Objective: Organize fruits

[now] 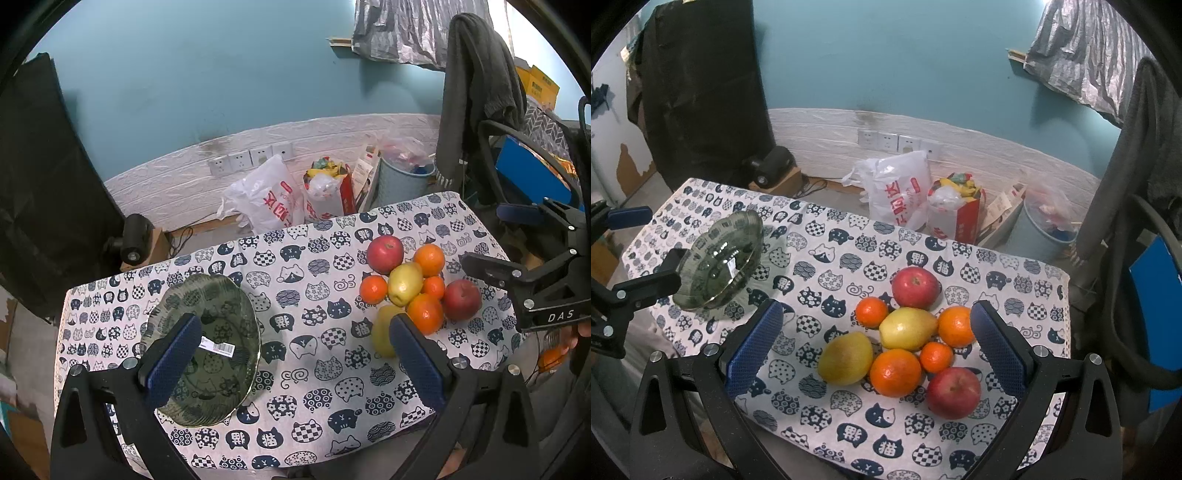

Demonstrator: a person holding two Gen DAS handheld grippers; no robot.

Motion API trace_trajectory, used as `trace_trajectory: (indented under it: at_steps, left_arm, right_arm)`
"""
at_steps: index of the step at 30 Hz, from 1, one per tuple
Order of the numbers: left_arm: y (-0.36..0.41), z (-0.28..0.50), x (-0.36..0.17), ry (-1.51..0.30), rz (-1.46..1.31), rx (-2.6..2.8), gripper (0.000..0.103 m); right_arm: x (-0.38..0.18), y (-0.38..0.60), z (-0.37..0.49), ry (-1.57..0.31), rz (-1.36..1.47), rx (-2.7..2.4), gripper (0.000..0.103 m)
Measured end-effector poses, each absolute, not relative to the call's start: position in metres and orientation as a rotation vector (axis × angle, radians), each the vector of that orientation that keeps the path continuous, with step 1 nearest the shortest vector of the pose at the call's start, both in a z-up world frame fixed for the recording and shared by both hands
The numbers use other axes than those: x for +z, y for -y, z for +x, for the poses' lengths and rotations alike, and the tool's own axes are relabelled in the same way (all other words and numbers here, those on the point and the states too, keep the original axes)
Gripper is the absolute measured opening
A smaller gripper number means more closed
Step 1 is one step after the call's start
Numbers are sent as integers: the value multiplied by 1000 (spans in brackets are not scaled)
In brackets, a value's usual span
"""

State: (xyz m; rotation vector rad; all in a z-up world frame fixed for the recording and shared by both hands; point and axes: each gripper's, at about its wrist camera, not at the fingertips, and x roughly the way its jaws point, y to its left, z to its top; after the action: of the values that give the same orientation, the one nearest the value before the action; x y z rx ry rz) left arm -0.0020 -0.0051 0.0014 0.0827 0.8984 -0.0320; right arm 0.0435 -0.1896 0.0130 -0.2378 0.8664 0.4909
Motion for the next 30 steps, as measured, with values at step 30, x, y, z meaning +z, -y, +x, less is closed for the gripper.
trace_trajectory:
  at_steps: [30]
  left_arm:
    - [53, 35, -77, -1068, 57, -141, 102]
  right_arm:
    - [-24, 259, 66, -989, -200, 314, 100]
